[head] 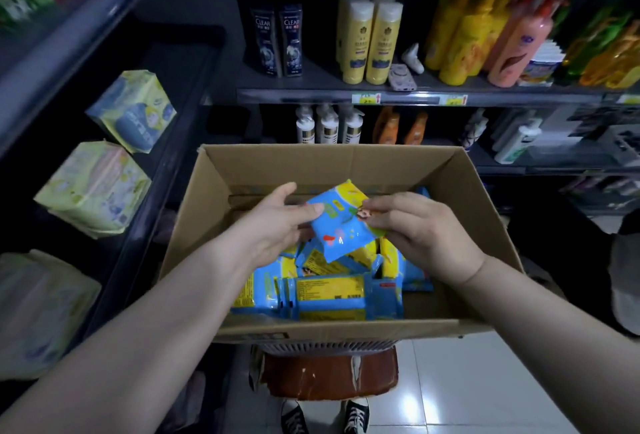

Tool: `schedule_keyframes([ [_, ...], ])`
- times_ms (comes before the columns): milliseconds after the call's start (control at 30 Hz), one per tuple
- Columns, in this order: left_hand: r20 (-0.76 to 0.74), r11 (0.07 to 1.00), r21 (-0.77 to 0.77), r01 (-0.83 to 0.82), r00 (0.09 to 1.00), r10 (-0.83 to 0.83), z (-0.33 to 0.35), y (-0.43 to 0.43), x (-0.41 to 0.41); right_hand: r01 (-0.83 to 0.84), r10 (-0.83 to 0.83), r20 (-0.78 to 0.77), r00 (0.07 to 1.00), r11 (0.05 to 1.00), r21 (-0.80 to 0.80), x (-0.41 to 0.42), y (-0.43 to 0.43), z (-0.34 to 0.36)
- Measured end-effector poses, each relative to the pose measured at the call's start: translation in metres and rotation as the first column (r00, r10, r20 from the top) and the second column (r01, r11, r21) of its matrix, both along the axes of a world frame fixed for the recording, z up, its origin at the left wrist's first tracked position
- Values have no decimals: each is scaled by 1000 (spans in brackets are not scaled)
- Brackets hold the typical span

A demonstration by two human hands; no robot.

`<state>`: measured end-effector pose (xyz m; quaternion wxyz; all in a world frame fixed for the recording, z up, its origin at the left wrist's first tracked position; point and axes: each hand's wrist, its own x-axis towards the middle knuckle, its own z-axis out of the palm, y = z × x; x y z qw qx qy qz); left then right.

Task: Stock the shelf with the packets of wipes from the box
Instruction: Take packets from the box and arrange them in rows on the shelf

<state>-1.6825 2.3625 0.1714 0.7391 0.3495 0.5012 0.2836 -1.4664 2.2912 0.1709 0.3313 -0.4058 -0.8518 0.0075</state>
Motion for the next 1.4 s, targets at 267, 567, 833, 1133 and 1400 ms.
schedule_keyframes([
  [267,-356,930,367,4,924,137,-10,14,-11,554,-247,591,768,720,-418,19,27,-20],
  [567,-426,882,470,35,884,192,-11,17,-13,528,192,917,350,768,-362,15,48,-58],
  [833,-423,906,423,-11,882,208,-11,19,-16,356,88,934,346,909,-218,9,53,-45],
  [1133,-201,905,397,-155,947,251,7,11,-16,460,-459,147,876,704,-541,9,34,38],
  [1400,34,944,327,33,998,-47,34,-13,-14,328,-543,-116,832,649,-686,-27,11,67],
])
